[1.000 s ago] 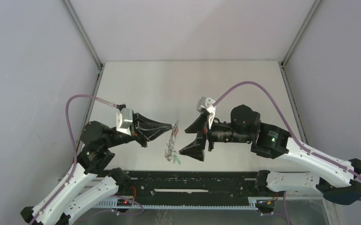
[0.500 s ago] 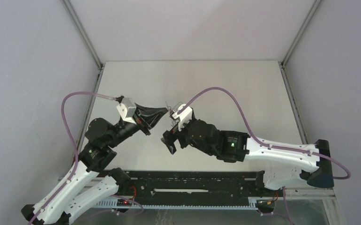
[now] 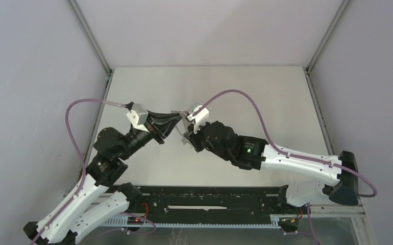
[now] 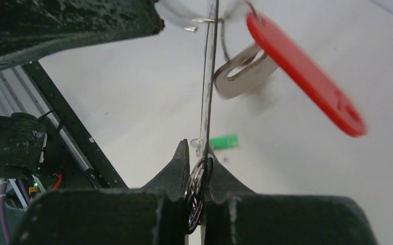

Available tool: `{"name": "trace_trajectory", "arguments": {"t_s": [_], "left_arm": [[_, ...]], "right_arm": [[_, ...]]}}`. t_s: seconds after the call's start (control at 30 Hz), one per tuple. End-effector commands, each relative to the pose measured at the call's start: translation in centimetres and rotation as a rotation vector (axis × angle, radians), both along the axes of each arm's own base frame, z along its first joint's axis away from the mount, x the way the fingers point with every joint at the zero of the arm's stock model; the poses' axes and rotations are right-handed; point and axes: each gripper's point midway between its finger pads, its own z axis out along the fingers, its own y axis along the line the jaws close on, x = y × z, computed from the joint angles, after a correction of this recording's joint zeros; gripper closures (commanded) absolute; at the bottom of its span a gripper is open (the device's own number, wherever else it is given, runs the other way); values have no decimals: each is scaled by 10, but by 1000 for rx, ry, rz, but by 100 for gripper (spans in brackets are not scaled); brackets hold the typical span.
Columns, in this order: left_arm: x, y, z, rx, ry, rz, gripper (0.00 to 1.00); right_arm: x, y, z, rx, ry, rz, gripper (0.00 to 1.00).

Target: Put the keys on the keyring

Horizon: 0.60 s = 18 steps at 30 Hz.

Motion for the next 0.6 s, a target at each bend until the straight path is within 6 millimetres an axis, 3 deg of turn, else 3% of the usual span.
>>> {"name": "trace_trajectory", "arguments": {"t_s": [0.0, 0.07, 0.1, 0.2, 0.27, 0.4, 0.47, 0.57], "left_arm": [[17, 6, -3, 18, 19, 84, 49], [29, 12, -9, 53, 70, 153, 4], [35, 16, -12, 82, 87, 183, 1], [51, 34, -23, 199, 174, 283, 0], [63, 48, -28, 263, 247, 326, 0], [83, 79, -45, 352, 479, 351, 0], [93, 100, -70, 518, 572, 395, 0], [100, 128, -108, 775, 700, 445, 0]], "right_arm": [[5, 0, 18, 36, -66, 18, 100], [12, -13, 2, -29, -42, -3, 100], [18, -22, -7, -63, -29, -13, 100], [45, -62, -47, -188, 4, -134, 100], [71, -101, -78, -258, 61, -257, 100], [118, -156, -107, -407, 52, -479, 100], [143, -173, -117, -540, -4, -579, 100], [175, -176, -133, -736, -50, -643, 100]]}}
